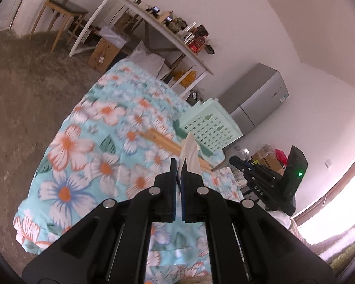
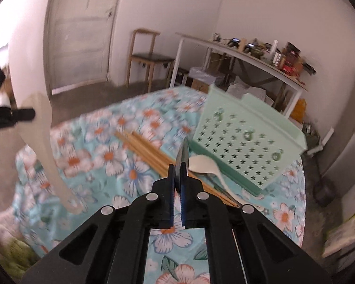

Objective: Organize utensils
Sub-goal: 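Carry the held rice paddle over the mint-green caddy with the left tool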

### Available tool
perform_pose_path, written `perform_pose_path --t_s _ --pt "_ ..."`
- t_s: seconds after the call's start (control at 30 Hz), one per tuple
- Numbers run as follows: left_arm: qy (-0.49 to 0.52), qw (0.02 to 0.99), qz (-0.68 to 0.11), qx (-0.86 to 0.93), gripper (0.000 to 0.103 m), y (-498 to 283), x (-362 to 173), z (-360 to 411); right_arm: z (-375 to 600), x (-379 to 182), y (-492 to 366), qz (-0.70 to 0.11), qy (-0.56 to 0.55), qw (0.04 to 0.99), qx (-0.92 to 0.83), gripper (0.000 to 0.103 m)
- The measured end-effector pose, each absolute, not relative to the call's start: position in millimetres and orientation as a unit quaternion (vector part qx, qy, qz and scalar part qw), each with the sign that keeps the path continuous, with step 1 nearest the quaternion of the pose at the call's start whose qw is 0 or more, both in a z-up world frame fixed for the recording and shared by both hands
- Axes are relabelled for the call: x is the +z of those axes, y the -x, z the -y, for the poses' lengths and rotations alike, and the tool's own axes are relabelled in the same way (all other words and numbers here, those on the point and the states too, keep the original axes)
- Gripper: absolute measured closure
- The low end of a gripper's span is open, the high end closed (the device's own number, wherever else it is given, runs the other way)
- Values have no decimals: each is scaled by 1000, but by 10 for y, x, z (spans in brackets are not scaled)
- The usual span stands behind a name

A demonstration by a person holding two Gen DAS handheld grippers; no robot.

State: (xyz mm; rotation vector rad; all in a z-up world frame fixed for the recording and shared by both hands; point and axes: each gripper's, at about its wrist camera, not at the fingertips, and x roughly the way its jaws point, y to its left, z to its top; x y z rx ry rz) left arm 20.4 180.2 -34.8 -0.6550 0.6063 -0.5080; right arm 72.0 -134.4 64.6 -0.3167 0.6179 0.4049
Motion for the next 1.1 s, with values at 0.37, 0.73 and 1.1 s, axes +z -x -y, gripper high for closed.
perform_pose_path --t_s 0.37,0.73,1.1 --pt "275 894 -253 -246 101 -352 282 -1500 1892 1087 -558 -252 32 946 203 99" --pt "263 904 -237 -240 101 -553 559 -1230 2365 1448 -443 -198 -41 956 212 99" --pt "253 913 -231 -222 101 -711 791 -1113 2646 1674 -471 -156 -82 956 233 99"
